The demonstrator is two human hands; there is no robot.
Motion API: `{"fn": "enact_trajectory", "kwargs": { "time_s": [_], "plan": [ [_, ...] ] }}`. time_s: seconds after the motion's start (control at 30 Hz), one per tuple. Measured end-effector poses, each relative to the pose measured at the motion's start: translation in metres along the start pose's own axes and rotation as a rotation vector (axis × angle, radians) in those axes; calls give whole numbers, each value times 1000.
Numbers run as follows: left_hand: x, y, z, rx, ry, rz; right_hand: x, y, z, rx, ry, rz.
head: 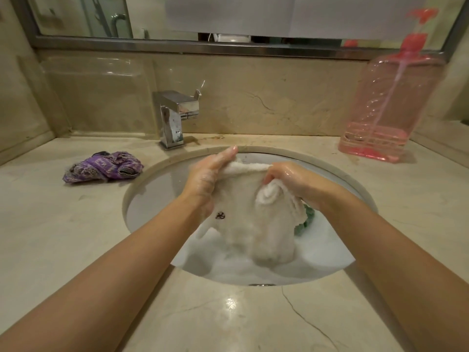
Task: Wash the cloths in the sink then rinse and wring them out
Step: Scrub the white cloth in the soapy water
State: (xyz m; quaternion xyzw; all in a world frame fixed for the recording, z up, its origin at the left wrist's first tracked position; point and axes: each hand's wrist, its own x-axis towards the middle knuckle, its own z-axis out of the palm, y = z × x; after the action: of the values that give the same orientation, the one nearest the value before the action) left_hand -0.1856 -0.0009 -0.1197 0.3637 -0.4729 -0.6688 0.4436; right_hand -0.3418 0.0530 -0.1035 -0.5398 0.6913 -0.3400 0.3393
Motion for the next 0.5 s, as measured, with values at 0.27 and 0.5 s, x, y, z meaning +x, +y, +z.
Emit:
{"fn": "enact_trajectory", "kwargs": {
  "time_s": [0.27,0.5],
  "plan": [
    [-2,-5,7,154,43,-68,-8,-10,12,61,204,-79],
    [-7,-6,15,255,7,-22,-35,-30,53,-477,542,-560]
  ]
}}
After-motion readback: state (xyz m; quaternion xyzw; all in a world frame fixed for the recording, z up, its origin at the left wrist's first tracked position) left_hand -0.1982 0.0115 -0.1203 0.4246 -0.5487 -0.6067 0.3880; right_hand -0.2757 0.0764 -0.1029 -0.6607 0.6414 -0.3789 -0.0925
